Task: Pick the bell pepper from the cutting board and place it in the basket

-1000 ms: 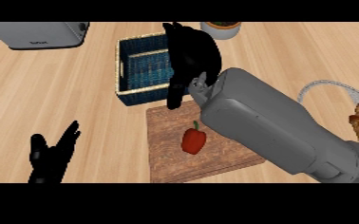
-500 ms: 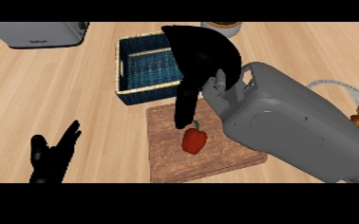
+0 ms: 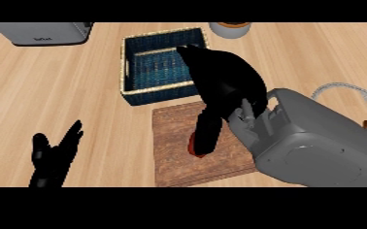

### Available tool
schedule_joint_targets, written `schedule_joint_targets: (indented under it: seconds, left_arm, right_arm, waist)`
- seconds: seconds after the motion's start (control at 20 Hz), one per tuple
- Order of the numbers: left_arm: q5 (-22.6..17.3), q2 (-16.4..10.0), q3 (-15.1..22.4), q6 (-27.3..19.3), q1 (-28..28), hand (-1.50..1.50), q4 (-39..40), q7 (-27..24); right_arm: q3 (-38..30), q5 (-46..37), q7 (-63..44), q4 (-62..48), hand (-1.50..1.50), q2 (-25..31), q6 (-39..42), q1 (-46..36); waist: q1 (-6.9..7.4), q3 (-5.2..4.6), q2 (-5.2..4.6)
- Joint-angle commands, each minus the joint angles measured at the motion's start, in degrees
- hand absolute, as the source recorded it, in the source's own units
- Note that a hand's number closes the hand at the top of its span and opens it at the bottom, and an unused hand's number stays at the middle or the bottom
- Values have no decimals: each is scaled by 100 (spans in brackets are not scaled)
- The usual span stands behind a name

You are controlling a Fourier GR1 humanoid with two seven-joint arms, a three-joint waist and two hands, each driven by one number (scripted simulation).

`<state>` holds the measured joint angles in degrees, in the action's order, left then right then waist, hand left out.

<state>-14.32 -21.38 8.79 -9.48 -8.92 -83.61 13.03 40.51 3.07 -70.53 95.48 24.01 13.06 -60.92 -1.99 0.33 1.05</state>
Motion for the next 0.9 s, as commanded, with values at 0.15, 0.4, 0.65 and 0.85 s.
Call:
schedule_joint_targets:
  seconds: [0.15,0.4,0.65,0.85]
  left_arm:
    - [14,117,-20,237,-13,0,551,-288]
    - [83,122,42,232,-6,0,450,-99]
    - [86,195,36,211,89,0,323,27]
    - [23,103,-110,397,-155,0,365,-204]
  right_arm:
    - [294,-489,-1079,87,-150,-151,-215,376]
    - [525,-759,-853,253,-150,32,-214,1021]
    - [928,-1235,-827,17,-150,-319,-401,1376]
    - [907,-1535,-676,55,-150,-392,-495,1715]
  waist:
    - [134,-44,-80]
    - [93,-39,-72]
    - [136,-39,-79]
    - [175,-39,-83]
